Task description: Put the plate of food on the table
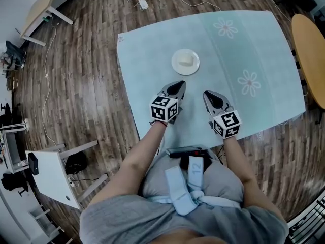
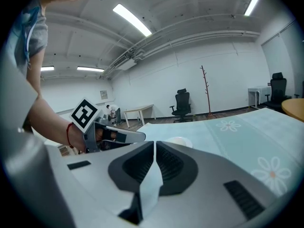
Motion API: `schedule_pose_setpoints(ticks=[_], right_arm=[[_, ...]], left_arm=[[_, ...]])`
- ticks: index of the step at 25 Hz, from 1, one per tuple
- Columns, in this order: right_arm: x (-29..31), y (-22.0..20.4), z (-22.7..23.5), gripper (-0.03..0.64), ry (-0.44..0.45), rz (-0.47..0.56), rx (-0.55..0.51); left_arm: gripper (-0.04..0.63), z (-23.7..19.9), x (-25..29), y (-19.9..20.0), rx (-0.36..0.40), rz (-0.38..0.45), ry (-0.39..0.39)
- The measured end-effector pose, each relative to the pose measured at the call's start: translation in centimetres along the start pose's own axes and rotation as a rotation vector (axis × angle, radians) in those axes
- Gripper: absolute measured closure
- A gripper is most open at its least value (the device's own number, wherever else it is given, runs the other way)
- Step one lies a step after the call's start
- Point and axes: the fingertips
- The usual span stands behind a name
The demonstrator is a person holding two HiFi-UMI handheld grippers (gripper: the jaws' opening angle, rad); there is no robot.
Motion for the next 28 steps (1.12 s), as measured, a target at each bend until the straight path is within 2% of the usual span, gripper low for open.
schedule_pose_setpoints(ticks=[5, 19, 28], right_arm=[[-3.6, 0.5, -2.3, 0.583, 0.017, 0.011, -0.018], [-10.3, 1.6, -7.0, 0.583, 0.086, 0.040, -0.041], [-14.5, 0.6, -9.6, 0.586, 0.109, 0.019, -0.103]], left_arm=[[0.566, 4.4, -4.1, -1.7, -0.002, 0.007, -0.032], [0.566, 12.3, -11.3, -6.0, 0.017, 0.013, -0.070], [0.566, 15.3, -15.2, -7.8, 0.021, 0.049, -0.079]])
Point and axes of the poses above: the fingertips, and each gripper's own axes: x forward along the fingers, z to its right, y out of its top, and after that the axes turned 8 degrees about -x, right-handed
